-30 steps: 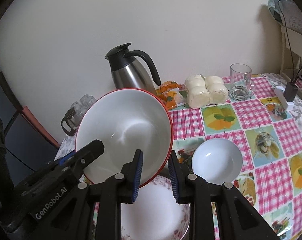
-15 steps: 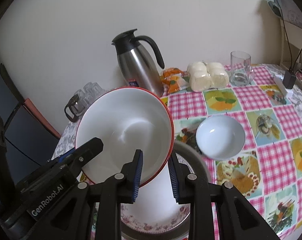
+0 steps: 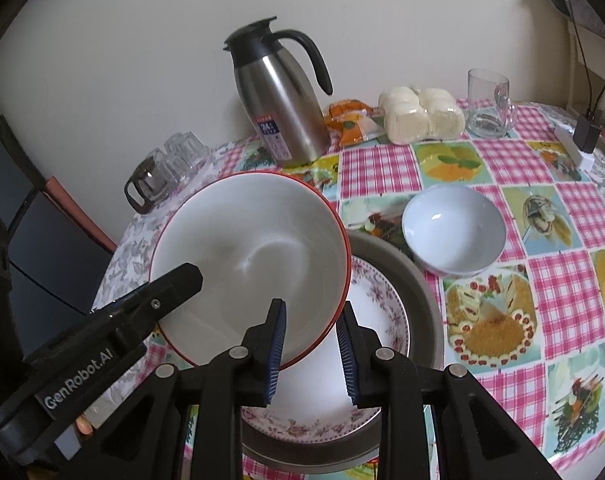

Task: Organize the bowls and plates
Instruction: 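Lower the red-rimmed bowl with the left tool onto the floral plate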

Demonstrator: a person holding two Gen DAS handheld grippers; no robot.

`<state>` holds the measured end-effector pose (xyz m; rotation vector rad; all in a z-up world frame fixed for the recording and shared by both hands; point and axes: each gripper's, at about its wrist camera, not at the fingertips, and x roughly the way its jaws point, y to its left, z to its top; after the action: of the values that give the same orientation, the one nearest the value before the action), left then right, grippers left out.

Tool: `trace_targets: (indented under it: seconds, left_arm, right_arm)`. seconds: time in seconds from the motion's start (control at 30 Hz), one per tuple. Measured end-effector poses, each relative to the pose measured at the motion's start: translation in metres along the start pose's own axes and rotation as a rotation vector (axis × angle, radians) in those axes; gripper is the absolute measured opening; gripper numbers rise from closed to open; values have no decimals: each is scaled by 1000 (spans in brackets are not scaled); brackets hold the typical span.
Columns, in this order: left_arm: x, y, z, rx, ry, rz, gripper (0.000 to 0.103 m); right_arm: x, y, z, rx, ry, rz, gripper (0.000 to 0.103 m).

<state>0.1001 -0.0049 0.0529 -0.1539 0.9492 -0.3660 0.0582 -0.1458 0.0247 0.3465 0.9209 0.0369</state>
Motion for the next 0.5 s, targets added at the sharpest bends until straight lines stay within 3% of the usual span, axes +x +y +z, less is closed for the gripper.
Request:
trace_targets:
  seconds: [0.5]
  left_arm:
    - [37, 12, -9, -33, 144, 33, 20]
  right_arm:
    - [33, -9, -10, 32, 112, -17, 28]
